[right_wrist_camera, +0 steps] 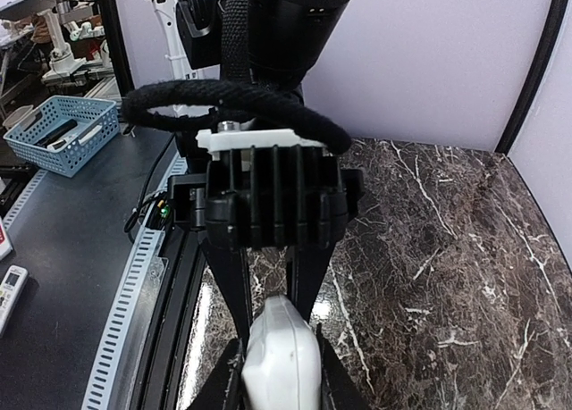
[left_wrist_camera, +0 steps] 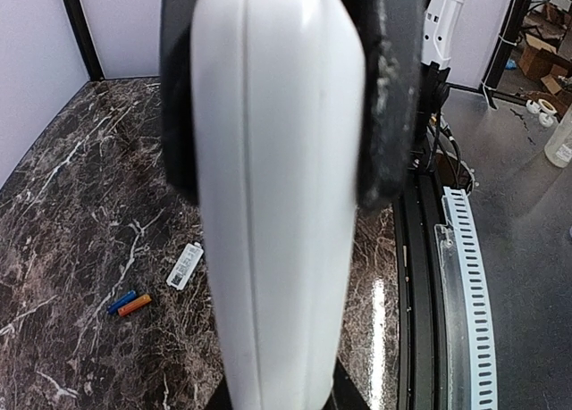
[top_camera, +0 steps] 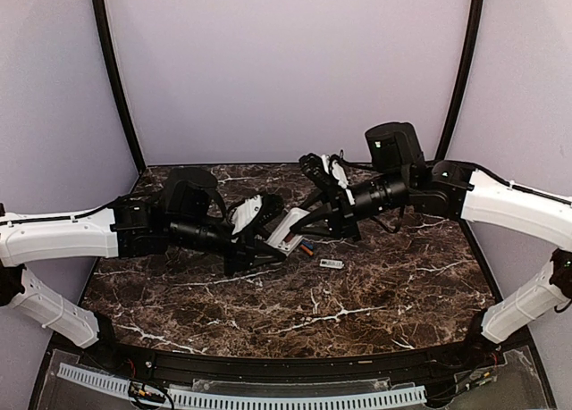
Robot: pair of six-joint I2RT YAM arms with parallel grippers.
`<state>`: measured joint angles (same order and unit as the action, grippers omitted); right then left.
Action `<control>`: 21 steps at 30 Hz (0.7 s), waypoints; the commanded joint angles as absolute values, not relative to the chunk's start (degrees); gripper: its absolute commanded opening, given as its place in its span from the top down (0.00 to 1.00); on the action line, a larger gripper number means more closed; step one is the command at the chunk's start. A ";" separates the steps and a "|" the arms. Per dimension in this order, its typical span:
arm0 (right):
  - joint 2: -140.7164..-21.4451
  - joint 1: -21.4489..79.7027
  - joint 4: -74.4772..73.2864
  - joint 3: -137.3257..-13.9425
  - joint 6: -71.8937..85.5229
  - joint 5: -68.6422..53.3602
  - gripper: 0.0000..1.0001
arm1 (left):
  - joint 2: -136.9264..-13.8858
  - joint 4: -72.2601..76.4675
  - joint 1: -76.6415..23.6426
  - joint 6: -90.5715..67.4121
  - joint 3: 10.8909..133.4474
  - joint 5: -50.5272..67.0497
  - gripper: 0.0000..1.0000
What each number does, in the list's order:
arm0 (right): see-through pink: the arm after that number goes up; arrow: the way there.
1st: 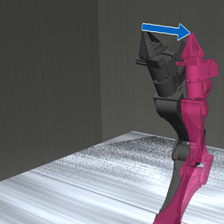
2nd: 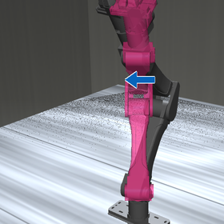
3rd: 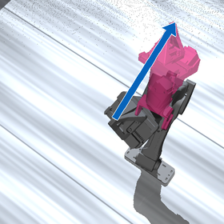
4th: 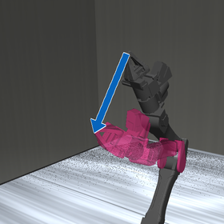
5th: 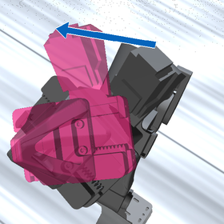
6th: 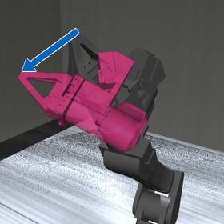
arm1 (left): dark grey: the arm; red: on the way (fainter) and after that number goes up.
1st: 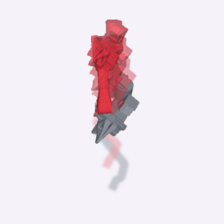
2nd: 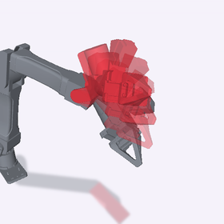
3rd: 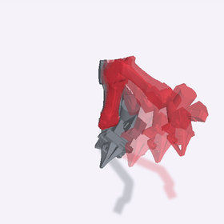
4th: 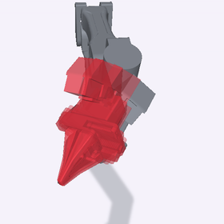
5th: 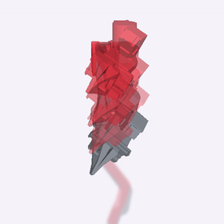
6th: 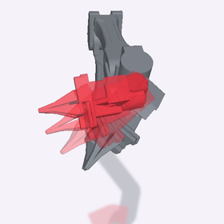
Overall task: Load the batteries into the remote control
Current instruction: Pass from the left arm to the right, then place the remote control without batteries at the center of the board.
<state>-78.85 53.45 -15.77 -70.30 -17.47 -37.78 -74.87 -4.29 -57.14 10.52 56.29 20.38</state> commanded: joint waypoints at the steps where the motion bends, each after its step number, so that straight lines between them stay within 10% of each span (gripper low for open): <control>1: -79.99 53.39 -18.80 -72.51 -15.82 -38.97 0.94 | -73.98 -3.28 -56.96 10.81 56.88 19.44 1.00; 4: -80.58 53.26 -19.69 -73.14 -13.30 -37.84 0.98 | -74.01 -3.65 -57.03 10.70 57.22 17.39 0.83; 7: -80.00 52.53 -18.59 -71.78 -7.90 -33.32 1.00 | -73.63 -3.76 -57.02 10.64 57.44 13.16 0.26; 9: -79.16 51.94 -16.24 -69.01 -2.42 -29.13 1.00 | -72.89 -3.91 -56.99 11.35 57.22 9.91 0.09; 21: -79.96 51.85 4.69 -46.14 45.12 -11.41 1.00 | -72.66 -3.29 -55.62 9.59 57.60 -4.84 0.01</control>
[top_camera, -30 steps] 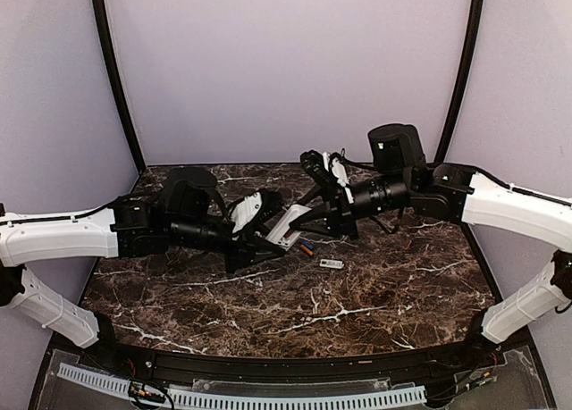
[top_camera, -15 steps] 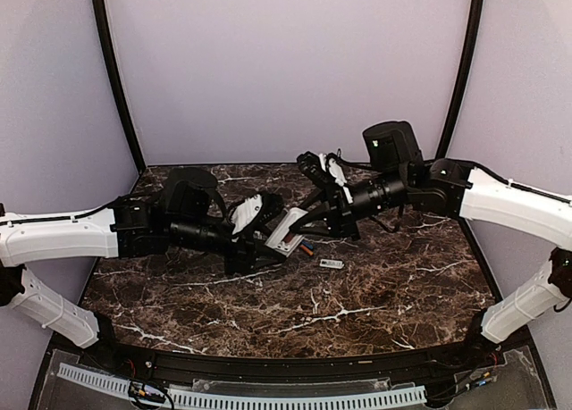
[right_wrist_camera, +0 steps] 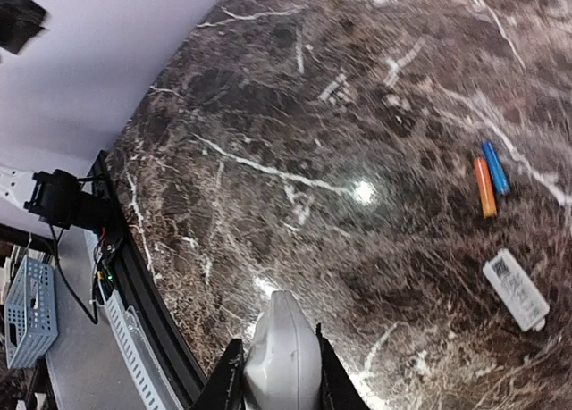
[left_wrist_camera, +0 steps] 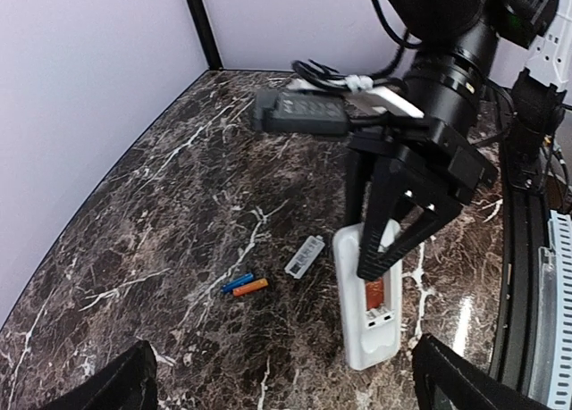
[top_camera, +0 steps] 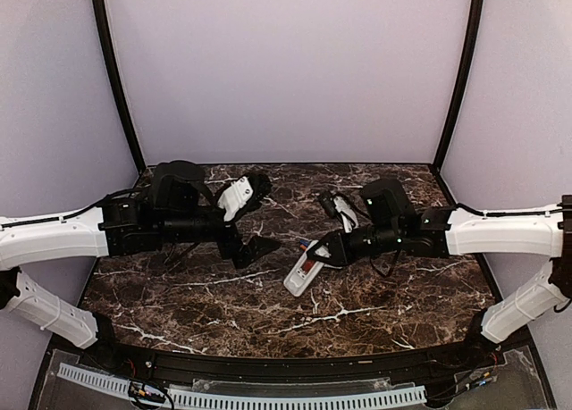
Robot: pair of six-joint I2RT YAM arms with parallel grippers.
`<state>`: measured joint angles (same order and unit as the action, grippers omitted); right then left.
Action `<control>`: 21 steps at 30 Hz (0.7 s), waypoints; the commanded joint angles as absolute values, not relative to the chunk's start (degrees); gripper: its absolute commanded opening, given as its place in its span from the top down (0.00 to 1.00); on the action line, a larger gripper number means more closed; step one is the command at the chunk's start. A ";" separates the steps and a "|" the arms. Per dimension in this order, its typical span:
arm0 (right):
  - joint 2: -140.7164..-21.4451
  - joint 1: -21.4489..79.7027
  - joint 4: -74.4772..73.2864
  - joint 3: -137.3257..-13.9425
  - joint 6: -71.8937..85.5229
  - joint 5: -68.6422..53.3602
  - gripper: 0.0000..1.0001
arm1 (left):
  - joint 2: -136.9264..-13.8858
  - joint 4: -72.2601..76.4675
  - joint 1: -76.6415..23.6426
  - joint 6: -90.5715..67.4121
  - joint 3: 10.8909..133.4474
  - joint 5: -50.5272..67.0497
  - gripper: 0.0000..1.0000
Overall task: Load the batteries into the remote control
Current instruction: Place the remote control without batteries at the center of the board.
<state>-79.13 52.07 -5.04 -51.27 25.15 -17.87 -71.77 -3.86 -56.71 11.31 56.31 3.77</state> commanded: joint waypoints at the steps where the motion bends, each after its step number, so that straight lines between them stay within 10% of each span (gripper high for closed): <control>1: -80.20 51.83 6.17 -44.36 47.41 -10.96 1.00 | -73.56 -3.45 -55.37 8.92 57.93 -6.03 0.01; 15: -76.89 50.93 1.31 -33.27 59.81 -7.95 0.90 | -75.26 -4.68 -54.74 7.53 58.40 -10.61 0.01; 21: -78.20 50.89 -6.32 -32.52 59.85 -12.86 0.60 | -74.96 -4.77 -54.70 7.91 58.38 -11.45 0.01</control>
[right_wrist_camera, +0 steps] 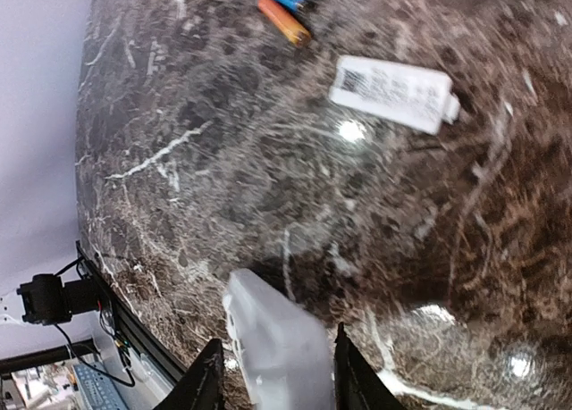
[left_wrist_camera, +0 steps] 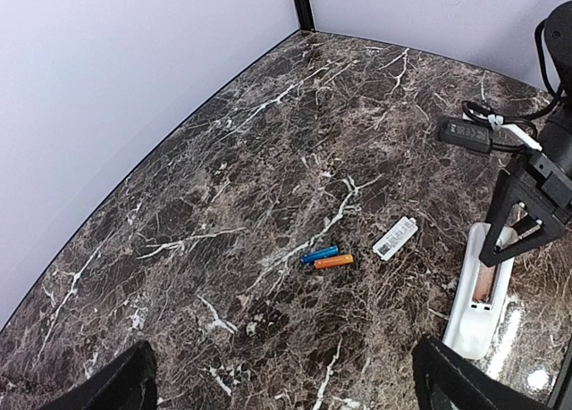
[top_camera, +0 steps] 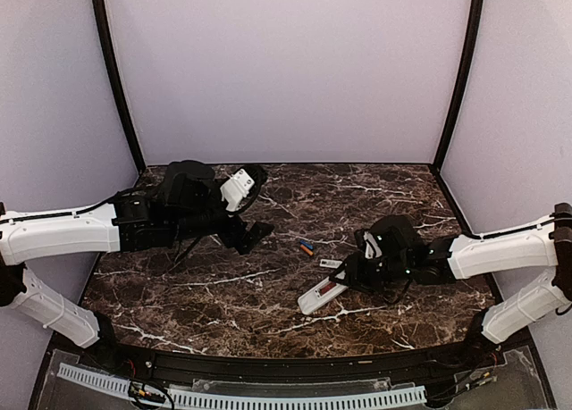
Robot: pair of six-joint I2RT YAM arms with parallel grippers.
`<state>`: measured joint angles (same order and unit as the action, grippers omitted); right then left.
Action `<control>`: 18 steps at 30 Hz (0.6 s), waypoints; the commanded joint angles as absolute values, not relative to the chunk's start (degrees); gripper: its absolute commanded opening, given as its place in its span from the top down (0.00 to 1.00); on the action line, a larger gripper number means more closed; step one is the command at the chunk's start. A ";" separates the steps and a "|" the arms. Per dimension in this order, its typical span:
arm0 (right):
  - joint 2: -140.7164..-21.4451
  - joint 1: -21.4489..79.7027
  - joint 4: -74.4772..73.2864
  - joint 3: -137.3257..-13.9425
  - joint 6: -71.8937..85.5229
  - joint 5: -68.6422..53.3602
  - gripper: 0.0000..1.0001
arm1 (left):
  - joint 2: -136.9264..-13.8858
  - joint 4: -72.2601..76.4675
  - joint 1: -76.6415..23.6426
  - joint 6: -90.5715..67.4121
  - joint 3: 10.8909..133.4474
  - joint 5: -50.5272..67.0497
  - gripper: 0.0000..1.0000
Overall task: Load the batteries into the remote control
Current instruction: Place the remote control without batteries at the center of the board.
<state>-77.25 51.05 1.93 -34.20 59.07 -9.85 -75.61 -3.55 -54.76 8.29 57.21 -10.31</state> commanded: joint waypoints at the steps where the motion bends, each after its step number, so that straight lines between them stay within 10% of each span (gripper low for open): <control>1: -77.70 50.89 -7.16 -32.20 59.84 -13.38 0.57 | -74.90 -4.76 -54.69 8.02 58.36 -11.44 0.01; 12: -73.75 50.87 -26.07 -39.69 50.61 -7.76 0.35 | -74.55 -4.84 -54.73 8.46 58.40 -11.34 0.01; 18: -80.17 52.47 -27.18 -52.57 22.16 -10.86 0.06 | -73.61 -4.59 -54.29 8.33 58.24 -11.19 0.01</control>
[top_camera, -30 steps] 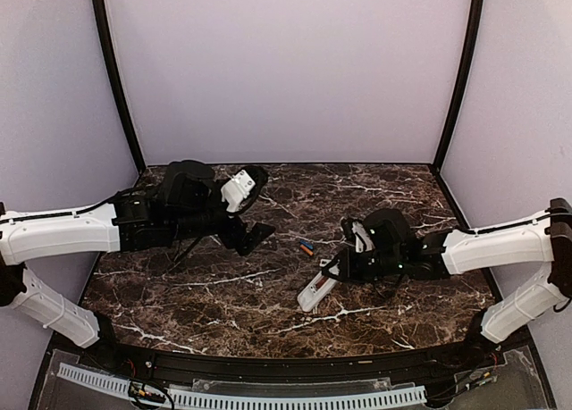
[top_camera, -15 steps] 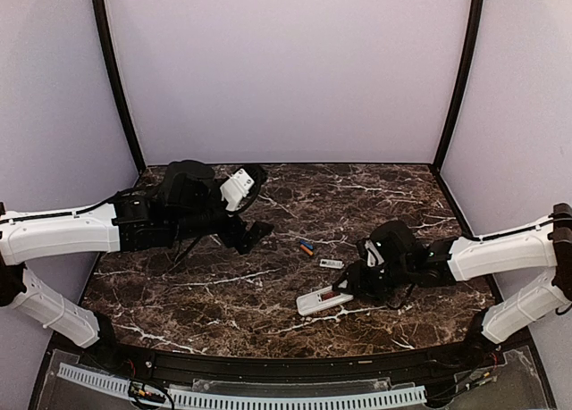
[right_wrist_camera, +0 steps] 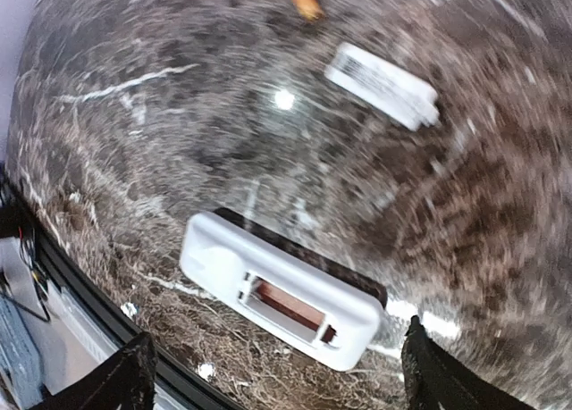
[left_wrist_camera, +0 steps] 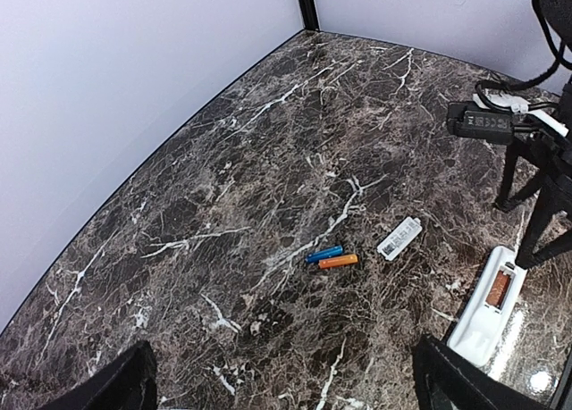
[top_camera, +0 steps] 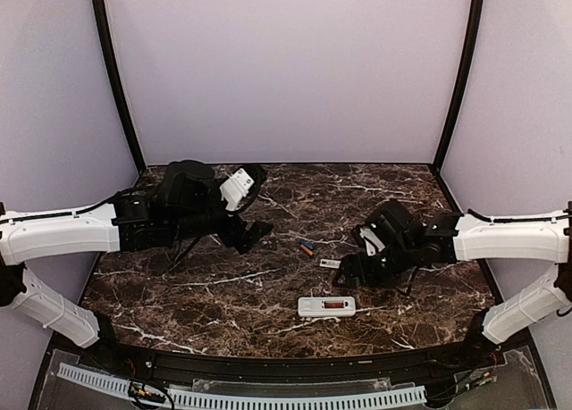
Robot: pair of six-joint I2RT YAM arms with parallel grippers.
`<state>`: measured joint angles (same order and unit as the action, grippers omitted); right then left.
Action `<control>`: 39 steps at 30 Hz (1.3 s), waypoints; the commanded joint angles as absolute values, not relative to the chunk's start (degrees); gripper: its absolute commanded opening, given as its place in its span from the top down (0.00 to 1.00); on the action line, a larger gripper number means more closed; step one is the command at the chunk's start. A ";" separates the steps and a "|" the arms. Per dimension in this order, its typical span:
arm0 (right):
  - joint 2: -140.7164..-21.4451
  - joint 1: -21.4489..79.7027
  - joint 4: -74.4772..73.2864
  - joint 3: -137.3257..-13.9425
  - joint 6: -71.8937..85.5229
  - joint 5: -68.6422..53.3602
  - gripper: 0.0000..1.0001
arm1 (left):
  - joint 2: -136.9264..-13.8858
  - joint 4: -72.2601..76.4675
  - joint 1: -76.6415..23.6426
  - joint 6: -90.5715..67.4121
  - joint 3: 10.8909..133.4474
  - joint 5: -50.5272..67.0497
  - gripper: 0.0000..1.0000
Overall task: Load the batteries into the remote control
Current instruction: Place the remote control without batteries at the center of the board, then move the remote control without batteries to the center of the board.
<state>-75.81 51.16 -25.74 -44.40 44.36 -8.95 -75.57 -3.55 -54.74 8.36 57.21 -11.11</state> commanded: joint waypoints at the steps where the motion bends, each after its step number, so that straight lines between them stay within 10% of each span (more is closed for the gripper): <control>1: -82.55 53.33 -28.12 -55.09 15.62 -12.79 0.02 | -73.54 -4.57 -53.89 7.93 58.26 -10.91 0.01; 10: -100.33 60.18 -45.51 -69.56 -25.66 -4.65 0.01 | -72.43 -4.62 -52.06 7.95 58.31 -12.43 0.01; 22: -108.19 59.79 -44.25 -69.81 -29.86 -4.48 0.05 | -72.48 -4.42 -51.61 8.14 58.09 -11.89 0.01; 25: -109.48 59.84 -45.66 -70.36 -30.11 -4.86 0.15 | -72.51 -4.35 -51.57 8.23 58.10 -12.06 0.01; 29: -110.74 59.85 -46.33 -71.48 -30.24 -3.47 0.58 | -72.51 -4.26 -51.43 8.33 58.08 -12.09 0.01; 39: -115.66 60.75 -44.81 -81.91 -31.25 -5.51 0.67 | -71.82 -3.68 -50.49 8.46 57.89 -13.43 0.01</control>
